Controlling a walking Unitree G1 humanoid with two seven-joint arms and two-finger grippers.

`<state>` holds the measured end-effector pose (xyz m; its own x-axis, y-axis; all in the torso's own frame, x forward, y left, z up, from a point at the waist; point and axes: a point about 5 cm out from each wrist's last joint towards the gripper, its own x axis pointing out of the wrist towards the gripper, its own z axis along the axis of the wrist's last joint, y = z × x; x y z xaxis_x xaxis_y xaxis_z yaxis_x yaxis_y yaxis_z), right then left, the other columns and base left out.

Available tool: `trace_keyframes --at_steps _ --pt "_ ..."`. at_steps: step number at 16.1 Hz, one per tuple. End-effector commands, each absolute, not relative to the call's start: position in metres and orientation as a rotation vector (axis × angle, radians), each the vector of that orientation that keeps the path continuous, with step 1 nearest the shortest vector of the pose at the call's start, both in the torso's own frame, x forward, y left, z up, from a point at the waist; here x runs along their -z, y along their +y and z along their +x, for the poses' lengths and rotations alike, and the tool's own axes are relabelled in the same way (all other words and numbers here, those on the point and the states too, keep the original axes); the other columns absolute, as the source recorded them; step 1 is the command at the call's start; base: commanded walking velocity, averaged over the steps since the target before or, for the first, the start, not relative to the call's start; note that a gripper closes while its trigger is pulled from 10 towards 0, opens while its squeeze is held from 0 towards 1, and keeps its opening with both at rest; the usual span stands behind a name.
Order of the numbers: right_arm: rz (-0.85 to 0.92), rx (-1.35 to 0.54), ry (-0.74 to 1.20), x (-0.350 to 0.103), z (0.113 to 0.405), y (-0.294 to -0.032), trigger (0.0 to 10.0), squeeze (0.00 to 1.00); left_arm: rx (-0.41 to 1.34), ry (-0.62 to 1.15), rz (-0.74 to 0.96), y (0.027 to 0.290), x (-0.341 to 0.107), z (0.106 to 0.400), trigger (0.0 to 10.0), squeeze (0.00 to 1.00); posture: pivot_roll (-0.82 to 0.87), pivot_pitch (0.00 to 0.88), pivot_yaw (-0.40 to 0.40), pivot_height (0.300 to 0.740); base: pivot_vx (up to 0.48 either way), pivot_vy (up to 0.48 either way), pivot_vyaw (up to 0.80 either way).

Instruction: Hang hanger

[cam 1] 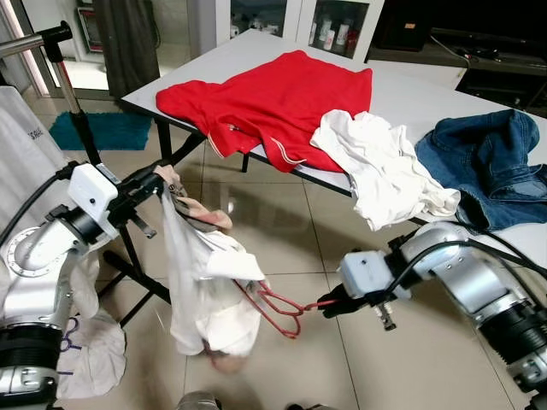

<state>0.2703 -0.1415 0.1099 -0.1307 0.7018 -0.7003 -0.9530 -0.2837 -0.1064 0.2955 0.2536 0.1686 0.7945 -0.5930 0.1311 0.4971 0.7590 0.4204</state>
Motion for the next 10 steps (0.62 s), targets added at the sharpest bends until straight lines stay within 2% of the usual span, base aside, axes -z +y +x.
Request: trace_keyframes --at_steps 1,4,6,10 --pt "-0.884 -1.692 0.521 -0.091 0.268 -0.145 0.0 0.00 0.573 -0.396 0.303 0.253 -0.198 0.300 0.0 0.00 0.10 0.045 -0.099 0.740 0.000 0.000 0.00" --pt "-0.996 -1.632 0.510 -0.086 0.276 -0.140 0.0 0.00 0.642 -0.398 0.223 0.245 -0.201 0.299 0.0 0.00 0.10 0.042 -0.093 0.740 0.000 0.000 0.00" --pt "-1.132 -1.635 0.539 -0.079 0.277 -0.145 0.0 0.00 0.682 -0.326 0.252 0.244 -0.191 0.299 0.0 0.00 0.10 0.039 -0.092 0.740 0.000 0.000 0.00" --pt "-1.195 -1.676 0.598 -0.073 0.273 -0.165 0.0 0.00 0.596 -0.305 0.249 0.261 -0.190 0.297 0.0 0.00 0.10 0.039 -0.093 0.740 0.000 0.000 0.00"
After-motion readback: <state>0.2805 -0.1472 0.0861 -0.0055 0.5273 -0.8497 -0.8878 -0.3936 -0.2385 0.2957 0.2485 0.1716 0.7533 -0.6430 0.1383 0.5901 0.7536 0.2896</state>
